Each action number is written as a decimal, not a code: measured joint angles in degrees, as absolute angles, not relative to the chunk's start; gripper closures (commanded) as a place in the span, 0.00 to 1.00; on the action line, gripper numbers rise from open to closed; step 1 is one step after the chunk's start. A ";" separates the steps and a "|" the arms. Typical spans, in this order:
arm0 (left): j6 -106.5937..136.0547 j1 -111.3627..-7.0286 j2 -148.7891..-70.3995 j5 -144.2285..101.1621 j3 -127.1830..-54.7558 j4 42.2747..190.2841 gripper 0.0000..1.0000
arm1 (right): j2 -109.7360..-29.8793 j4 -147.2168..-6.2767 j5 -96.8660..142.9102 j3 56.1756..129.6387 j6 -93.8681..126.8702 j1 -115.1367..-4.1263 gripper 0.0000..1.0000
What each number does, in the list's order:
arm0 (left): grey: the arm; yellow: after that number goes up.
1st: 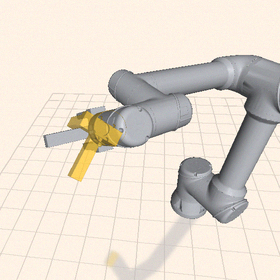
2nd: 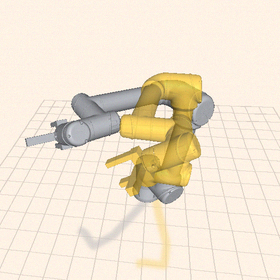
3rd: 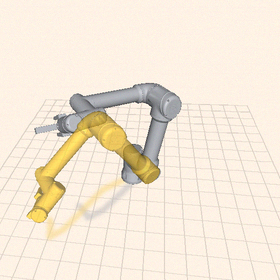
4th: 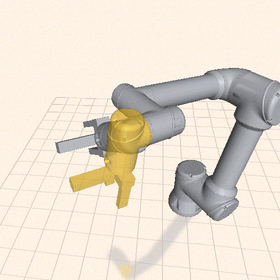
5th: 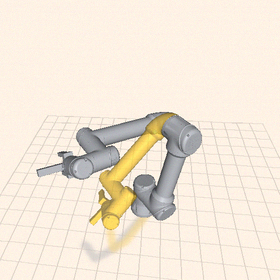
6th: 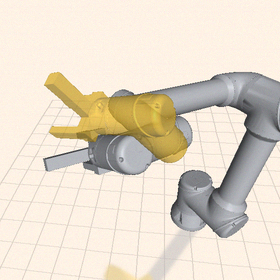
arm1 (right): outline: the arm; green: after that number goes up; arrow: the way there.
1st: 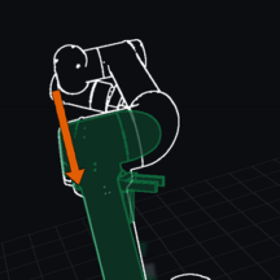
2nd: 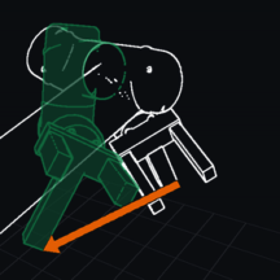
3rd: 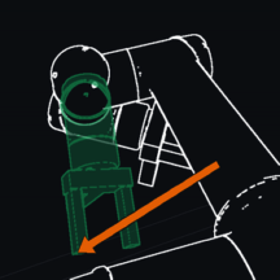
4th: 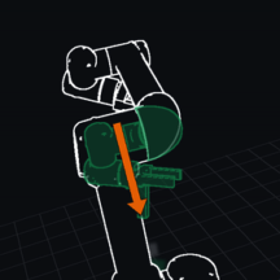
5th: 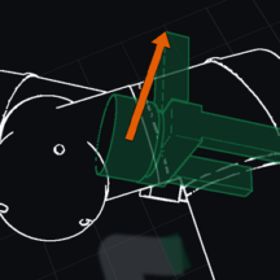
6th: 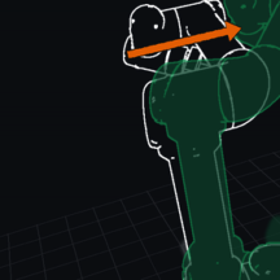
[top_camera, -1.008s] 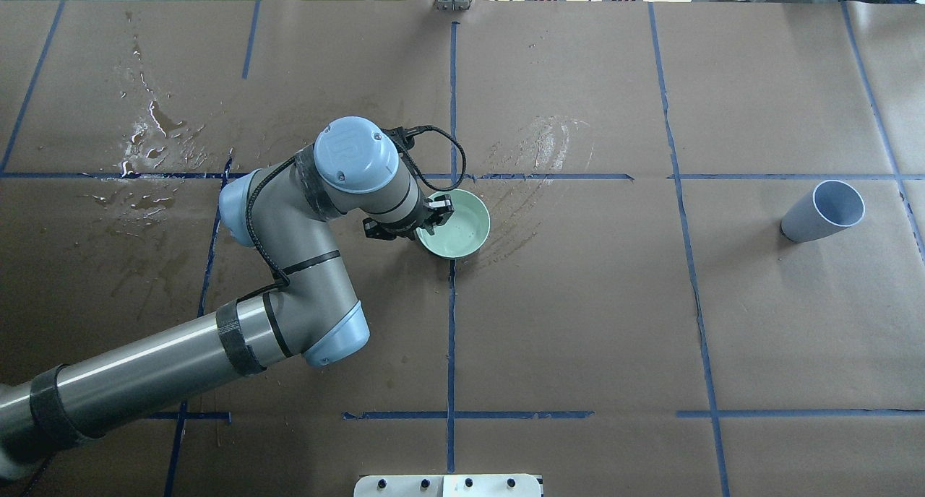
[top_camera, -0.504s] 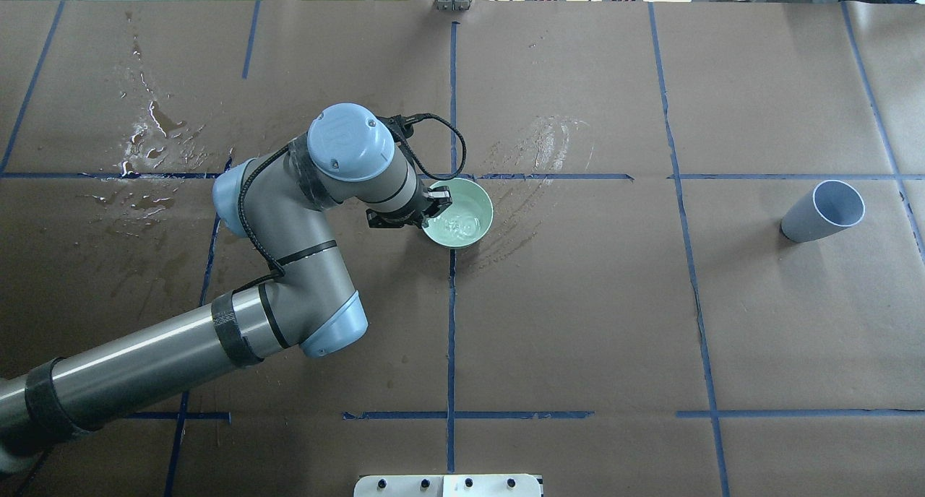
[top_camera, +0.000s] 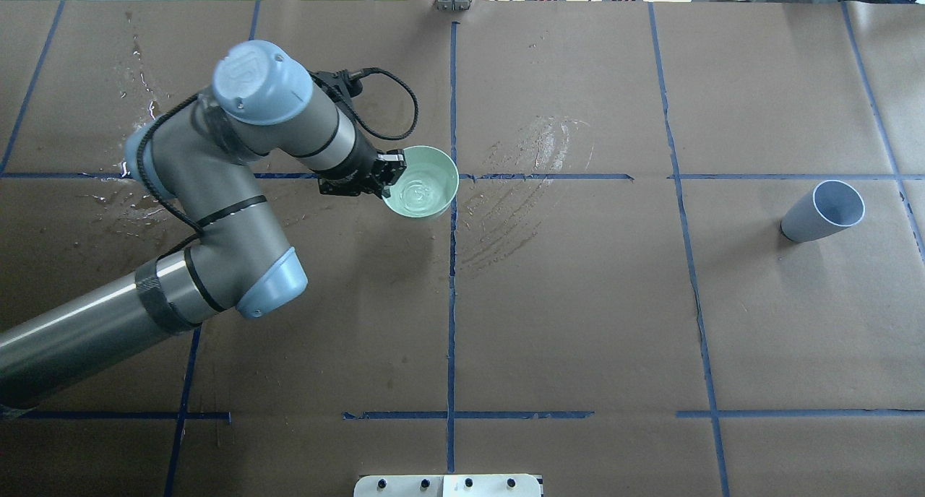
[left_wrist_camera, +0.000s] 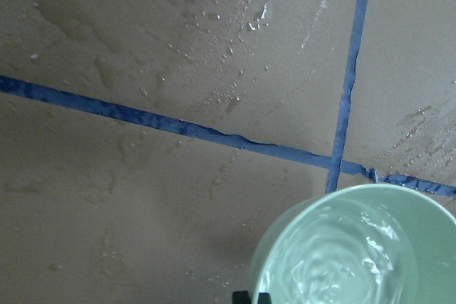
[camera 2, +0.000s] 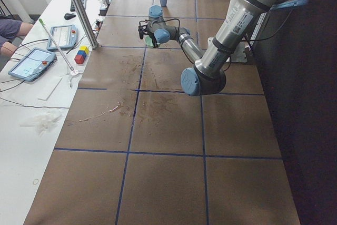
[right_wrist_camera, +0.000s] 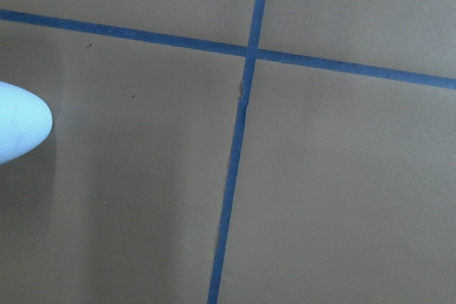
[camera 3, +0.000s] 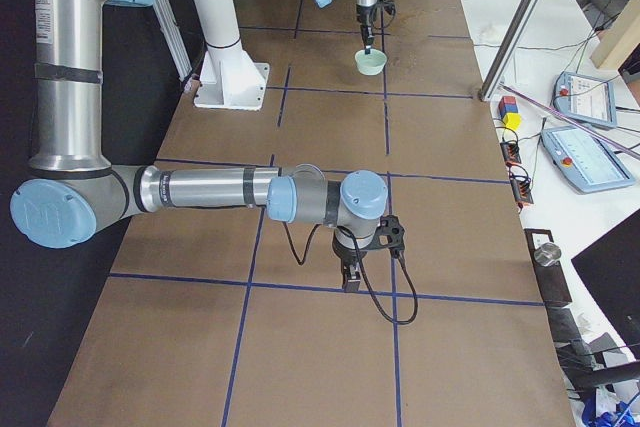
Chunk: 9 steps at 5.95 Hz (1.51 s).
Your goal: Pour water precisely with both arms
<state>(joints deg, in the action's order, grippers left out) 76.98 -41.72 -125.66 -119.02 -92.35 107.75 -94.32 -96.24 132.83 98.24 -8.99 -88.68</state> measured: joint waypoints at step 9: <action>43.16 -63.89 -88.94 -138.52 -85.90 137.71 1.00 | -94.10 -96.15 132.89 98.71 -9.08 -88.68 0.00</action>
<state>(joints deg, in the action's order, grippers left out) 43.16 -63.89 -88.94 -138.52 -85.90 137.71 -94.10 -96.15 132.89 98.71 -9.08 -88.68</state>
